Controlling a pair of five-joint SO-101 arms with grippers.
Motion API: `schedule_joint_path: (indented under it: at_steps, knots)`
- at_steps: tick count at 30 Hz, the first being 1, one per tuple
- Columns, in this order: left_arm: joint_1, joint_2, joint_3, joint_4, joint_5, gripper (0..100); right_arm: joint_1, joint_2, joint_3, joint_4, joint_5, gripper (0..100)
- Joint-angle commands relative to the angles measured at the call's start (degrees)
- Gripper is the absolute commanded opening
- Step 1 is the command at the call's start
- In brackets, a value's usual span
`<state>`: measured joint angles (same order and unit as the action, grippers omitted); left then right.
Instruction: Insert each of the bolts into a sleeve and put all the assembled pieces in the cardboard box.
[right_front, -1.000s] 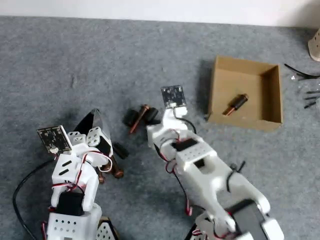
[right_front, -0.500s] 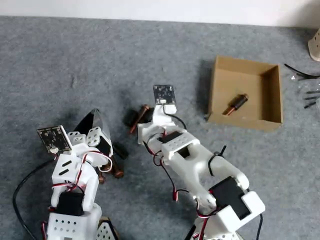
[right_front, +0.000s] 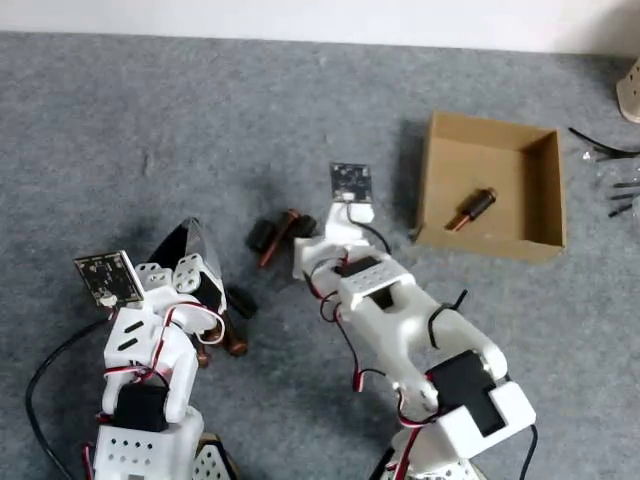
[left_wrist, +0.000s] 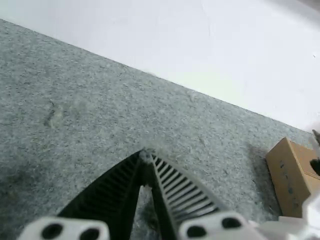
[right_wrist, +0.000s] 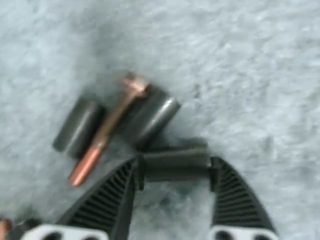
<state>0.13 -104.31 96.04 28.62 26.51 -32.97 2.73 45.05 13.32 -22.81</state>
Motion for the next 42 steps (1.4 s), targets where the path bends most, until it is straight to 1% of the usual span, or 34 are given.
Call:
schedule_joint_path:
  at_steps: [1, 4, 15, 20, 27, 30, 32, 36, 42]
  knots:
    - [0.7, -0.5, 1.1, 0.0, -0.2, 1, 1.5, 0.0, -0.8, -1.7, -0.3, 4.2]
    - [0.7, -0.5, 1.1, 0.1, -0.2, 1, 2.9, -0.1, -0.8, -1.7, -0.3, 2.9]
    - [0.7, -0.5, 1.1, 0.1, -0.2, 1, 2.9, -0.7, -0.7, -1.6, -0.2, 0.4]
    - [0.7, -0.5, 1.1, 0.1, -0.2, 1, 3.0, -9.1, 0.8, -0.2, 0.1, 0.4]
    - [0.7, -0.5, 1.1, 0.1, -0.2, 1, 3.6, -26.7, 7.2, 6.5, 10.2, 0.4]
    - [0.7, -0.5, 1.1, 0.1, -0.2, 1, 4.4, -31.6, 8.0, 12.3, 14.3, 0.4]
    - [0.7, -0.5, 1.1, 0.1, -0.2, 1, 5.9, -33.5, 8.0, 16.7, 16.8, 0.4]
    - [0.7, -0.5, 1.1, 0.1, -0.2, 1, 11.3, -35.1, 7.9, 25.1, 23.6, 0.4]
    - [1.0, -0.5, 1.1, 0.1, -0.2, 1, 16.7, -35.0, 8.1, 35.7, 38.2, 0.4]
